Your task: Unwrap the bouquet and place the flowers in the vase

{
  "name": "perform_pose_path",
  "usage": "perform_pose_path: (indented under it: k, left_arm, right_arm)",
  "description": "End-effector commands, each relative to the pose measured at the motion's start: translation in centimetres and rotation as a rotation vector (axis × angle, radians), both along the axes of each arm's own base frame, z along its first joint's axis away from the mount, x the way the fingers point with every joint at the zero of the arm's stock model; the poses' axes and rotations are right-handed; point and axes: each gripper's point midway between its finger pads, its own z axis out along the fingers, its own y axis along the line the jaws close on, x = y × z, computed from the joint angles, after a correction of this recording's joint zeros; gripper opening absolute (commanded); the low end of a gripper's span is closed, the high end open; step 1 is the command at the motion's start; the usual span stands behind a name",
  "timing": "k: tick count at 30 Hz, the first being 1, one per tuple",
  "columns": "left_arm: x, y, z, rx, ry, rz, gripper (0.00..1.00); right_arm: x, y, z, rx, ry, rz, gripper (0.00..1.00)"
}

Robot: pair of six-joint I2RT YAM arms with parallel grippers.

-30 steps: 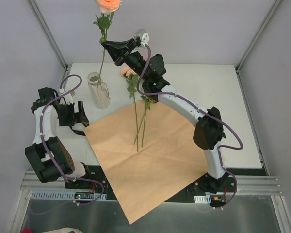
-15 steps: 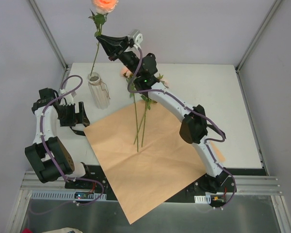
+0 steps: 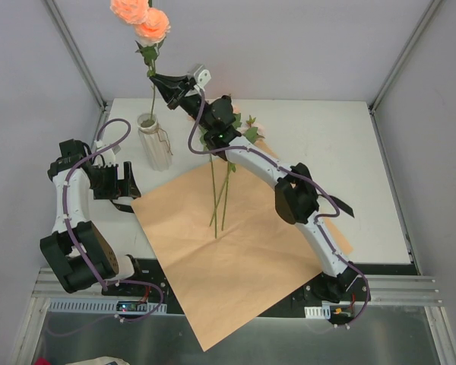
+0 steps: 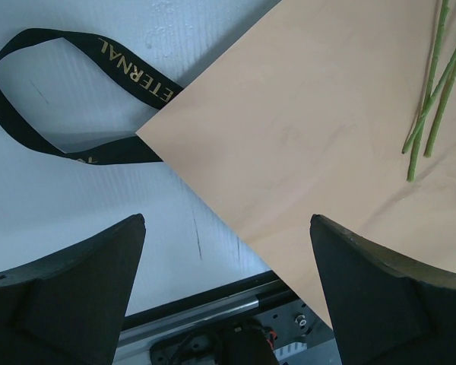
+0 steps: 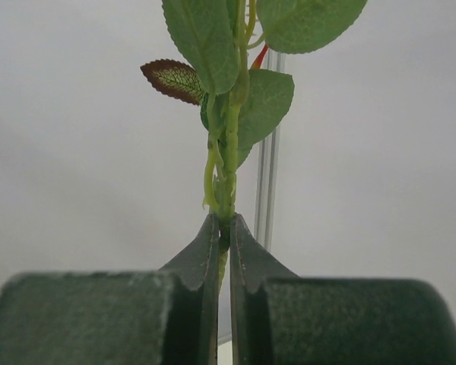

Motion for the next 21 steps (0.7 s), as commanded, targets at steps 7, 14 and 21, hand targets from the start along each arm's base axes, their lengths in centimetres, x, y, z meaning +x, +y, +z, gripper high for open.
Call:
perform_pose_path:
  k: [7,14,21]
  left_arm:
    - [-0.7,-0.6,0.6,-0.027,-0.017,-0.018,0.89]
    - [-0.7,-0.7,0.7,-0.030,-0.029,-0.024,0.89]
    - [-0.8,-1.1,0.9,-0.046,-0.038,-0.024,0.90]
  right_arm:
    - [-2.3,3.2,-2.9,-0.103,0.047,0.017,0.01]
    - [-4.3,3.7,-7.9,-0.346,0.216,0.038,0.36]
    - [-5.0,0.0,-7.2,-0.420,0.311,0.004,0.69]
